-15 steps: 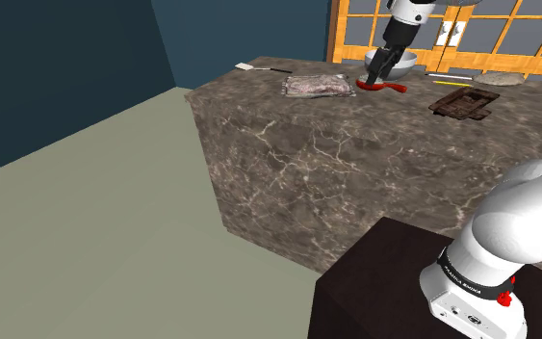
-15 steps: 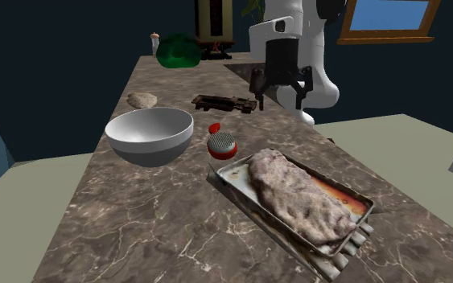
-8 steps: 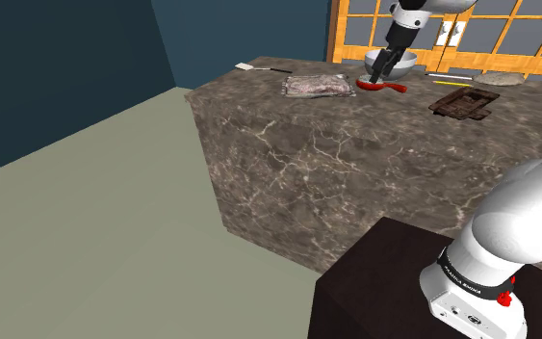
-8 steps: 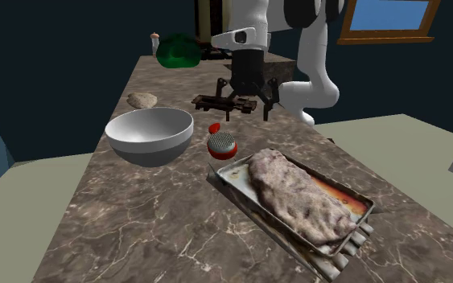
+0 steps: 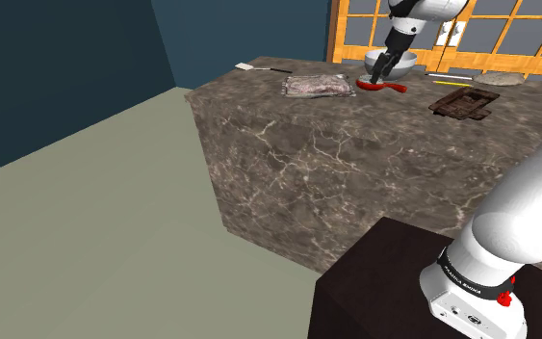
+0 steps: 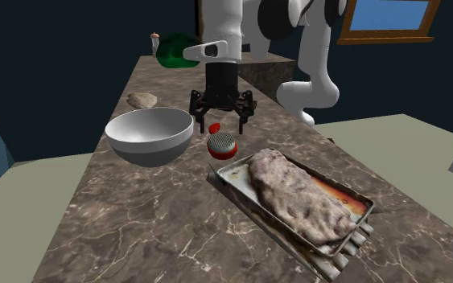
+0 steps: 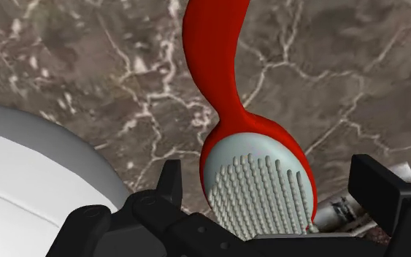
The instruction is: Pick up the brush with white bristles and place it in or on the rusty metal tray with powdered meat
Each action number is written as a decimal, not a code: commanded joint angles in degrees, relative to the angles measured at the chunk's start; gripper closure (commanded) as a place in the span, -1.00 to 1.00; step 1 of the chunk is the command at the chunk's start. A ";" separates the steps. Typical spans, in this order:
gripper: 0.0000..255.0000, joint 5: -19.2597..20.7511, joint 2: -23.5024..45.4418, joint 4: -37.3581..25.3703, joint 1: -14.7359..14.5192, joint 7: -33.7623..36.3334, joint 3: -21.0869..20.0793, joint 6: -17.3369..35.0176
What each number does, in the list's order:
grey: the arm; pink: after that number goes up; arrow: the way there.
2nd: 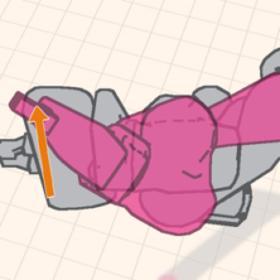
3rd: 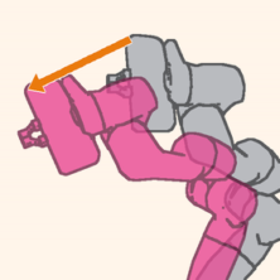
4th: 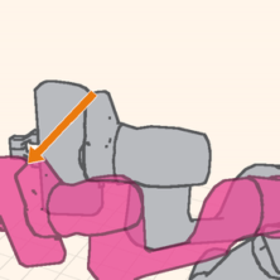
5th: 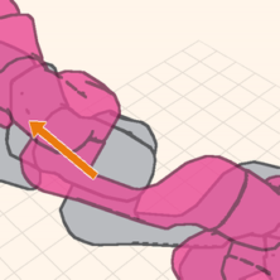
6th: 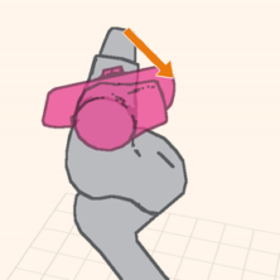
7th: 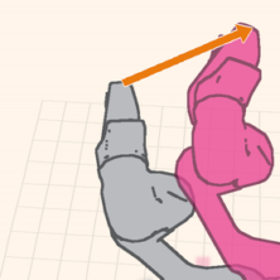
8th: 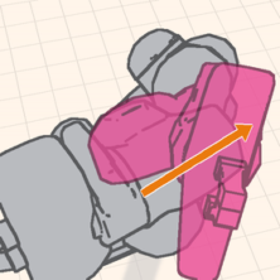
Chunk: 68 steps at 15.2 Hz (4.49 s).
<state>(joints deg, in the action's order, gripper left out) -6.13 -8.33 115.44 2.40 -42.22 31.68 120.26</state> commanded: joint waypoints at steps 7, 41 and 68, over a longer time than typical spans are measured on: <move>-1.00 -1.66 2.32 2.03 -0.33 -1.23 0.40 3.91; 1.00 -0.03 1.20 -11.50 -0.41 1.55 -0.07 -10.37; 1.00 -4.77 20.10 -30.74 -8.22 17.67 -8.07 -10.58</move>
<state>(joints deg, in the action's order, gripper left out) -10.93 11.93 83.69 -5.74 -24.49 23.62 108.76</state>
